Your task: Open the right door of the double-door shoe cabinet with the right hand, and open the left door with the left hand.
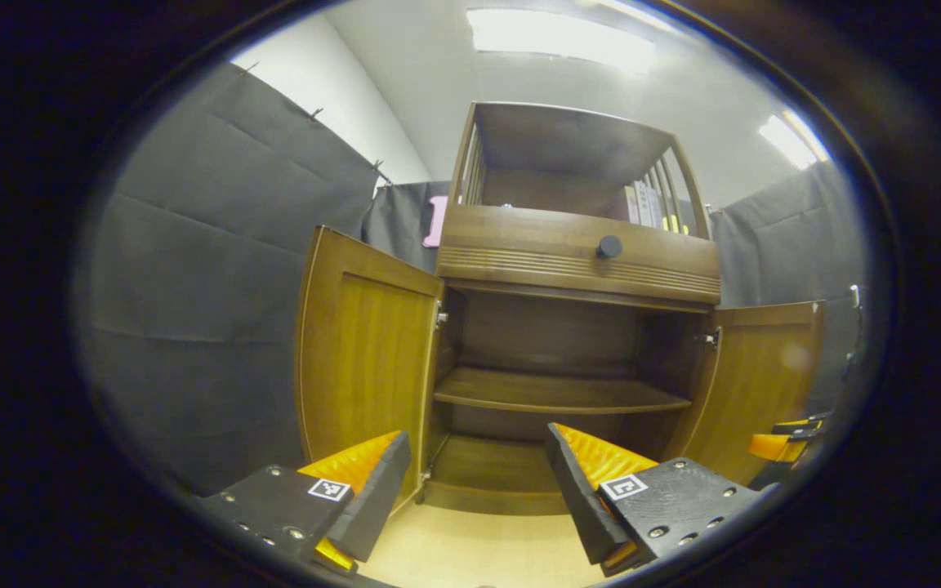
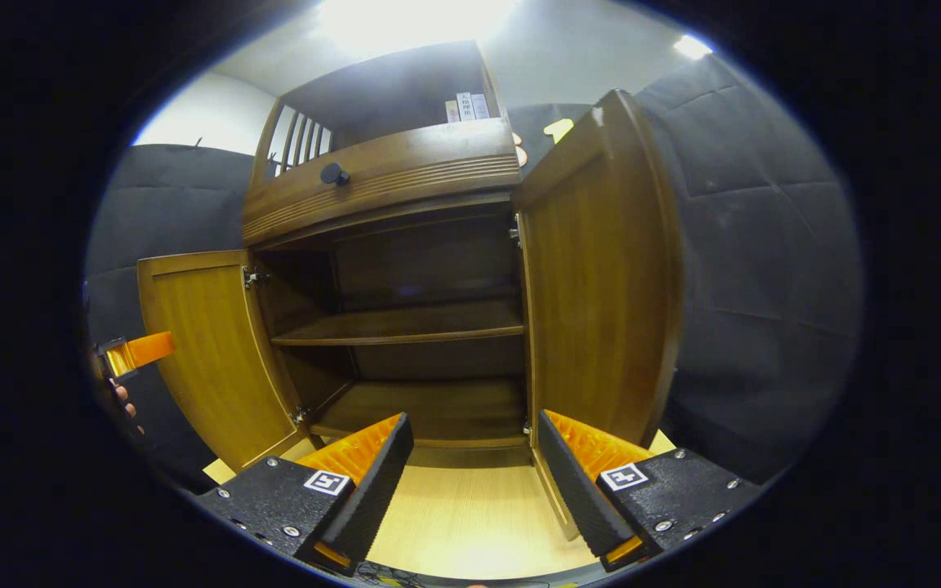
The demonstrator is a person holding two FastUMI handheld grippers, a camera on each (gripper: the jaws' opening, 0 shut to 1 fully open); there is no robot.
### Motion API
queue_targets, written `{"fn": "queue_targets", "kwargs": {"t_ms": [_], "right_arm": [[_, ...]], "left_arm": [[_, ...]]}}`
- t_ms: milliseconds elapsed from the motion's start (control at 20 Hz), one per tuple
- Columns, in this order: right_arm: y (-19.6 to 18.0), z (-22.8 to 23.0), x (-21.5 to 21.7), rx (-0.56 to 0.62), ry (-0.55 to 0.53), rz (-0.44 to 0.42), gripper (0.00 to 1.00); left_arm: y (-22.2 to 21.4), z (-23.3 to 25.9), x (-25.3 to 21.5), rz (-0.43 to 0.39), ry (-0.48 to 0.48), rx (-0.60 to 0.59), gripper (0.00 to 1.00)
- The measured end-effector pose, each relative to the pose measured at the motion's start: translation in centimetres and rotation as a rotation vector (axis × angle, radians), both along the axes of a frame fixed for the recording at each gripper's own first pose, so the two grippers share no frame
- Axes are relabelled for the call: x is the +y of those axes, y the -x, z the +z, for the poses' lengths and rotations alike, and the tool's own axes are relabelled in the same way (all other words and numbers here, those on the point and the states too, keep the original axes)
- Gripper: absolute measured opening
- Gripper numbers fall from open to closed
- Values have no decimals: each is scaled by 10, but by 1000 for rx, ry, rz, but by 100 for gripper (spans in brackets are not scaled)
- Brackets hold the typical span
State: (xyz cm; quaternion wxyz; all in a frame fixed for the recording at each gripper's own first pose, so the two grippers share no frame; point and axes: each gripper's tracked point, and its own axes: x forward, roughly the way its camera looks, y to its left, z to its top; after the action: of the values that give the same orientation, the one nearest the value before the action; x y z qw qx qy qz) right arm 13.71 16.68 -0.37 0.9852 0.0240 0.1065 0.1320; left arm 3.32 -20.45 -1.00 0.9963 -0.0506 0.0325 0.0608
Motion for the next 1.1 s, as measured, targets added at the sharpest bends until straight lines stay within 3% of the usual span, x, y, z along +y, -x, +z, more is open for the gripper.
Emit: {"fn": "queue_targets", "kwargs": {"t_ms": [100,150,250,300,350,400,500,550,600,700,750,800,950,1050,1100], "right_arm": [[6,-8,-14,3,29,7,92],[7,-14,-25,10,41,-4,95],[14,-20,-37,1,12,-1,95],[17,-22,-41,-9,-7,7,95],[19,-27,-46,-6,-10,6,92],[21,-35,-50,22,0,3,91],[27,-33,-58,31,0,-11,96],[26,-26,-57,11,-4,-6,92],[26,-21,-58,-9,3,2,95],[27,-21,-63,-25,17,4,92],[25,-23,-63,-20,8,4,92],[24,-25,-61,-6,-10,3,91],[34,-42,-53,40,-39,24,91],[38,-51,-55,55,-18,32,95],[38,-53,-54,61,-16,34,90]], "left_arm": [[14,-9,-14,-1,23,29,99],[23,-14,-22,-11,27,38,95],[44,-22,-30,-7,21,30,95],[51,-26,-30,8,19,22,99],[57,-31,-28,28,32,20,90],[61,-34,-27,55,56,24,99],[59,-30,-30,59,84,7,95],[56,-23,-32,54,76,-14,99],[52,-15,-33,57,61,-41,99],[45,-4,-38,56,53,-82,99],[44,-4,-45,42,67,-80,95],[45,-6,-53,24,75,-77,99],[56,-18,-61,-9,29,-55,94],[63,-34,-58,-1,-1,-10,99],[62,-41,-60,3,-9,8,99]]}}
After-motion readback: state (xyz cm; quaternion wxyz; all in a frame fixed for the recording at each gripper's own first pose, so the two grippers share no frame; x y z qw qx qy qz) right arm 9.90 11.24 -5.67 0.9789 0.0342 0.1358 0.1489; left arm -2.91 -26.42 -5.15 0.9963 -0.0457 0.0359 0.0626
